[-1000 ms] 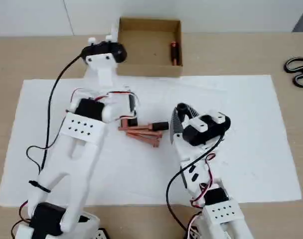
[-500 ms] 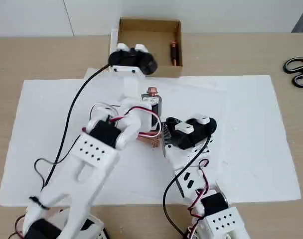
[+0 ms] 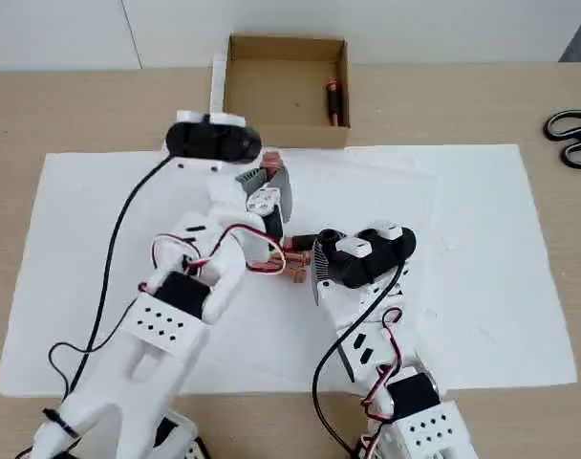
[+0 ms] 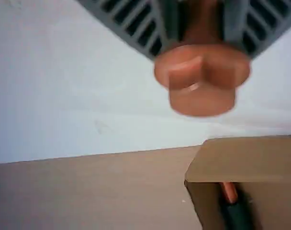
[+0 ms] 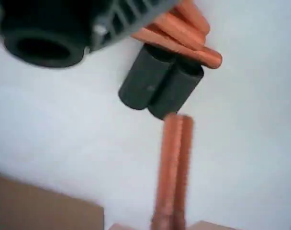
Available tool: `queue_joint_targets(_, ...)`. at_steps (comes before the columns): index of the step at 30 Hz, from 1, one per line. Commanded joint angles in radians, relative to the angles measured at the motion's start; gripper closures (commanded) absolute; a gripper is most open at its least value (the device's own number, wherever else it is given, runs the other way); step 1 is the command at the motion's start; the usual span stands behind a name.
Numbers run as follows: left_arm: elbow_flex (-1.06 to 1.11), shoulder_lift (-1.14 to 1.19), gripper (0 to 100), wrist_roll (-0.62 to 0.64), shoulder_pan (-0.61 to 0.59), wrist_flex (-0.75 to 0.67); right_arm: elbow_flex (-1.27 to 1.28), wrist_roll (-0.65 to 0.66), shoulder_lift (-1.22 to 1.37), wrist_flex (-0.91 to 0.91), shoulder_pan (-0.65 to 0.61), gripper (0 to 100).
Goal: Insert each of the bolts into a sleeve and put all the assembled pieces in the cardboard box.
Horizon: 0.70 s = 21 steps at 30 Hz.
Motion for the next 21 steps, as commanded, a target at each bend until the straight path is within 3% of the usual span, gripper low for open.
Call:
queue_joint_targets(1, 0.058, -0.044, 100, 0.003, -0.005, -0.117, 0.009, 0.006, -0.019, 0.002, -0.005, 99.5)
queue_joint_targets(21, 0.133, -0.293, 100, 0.008, 0.153, -0.097, 0.009, 0.005, -0.027, 0.03, -0.027, 99.5)
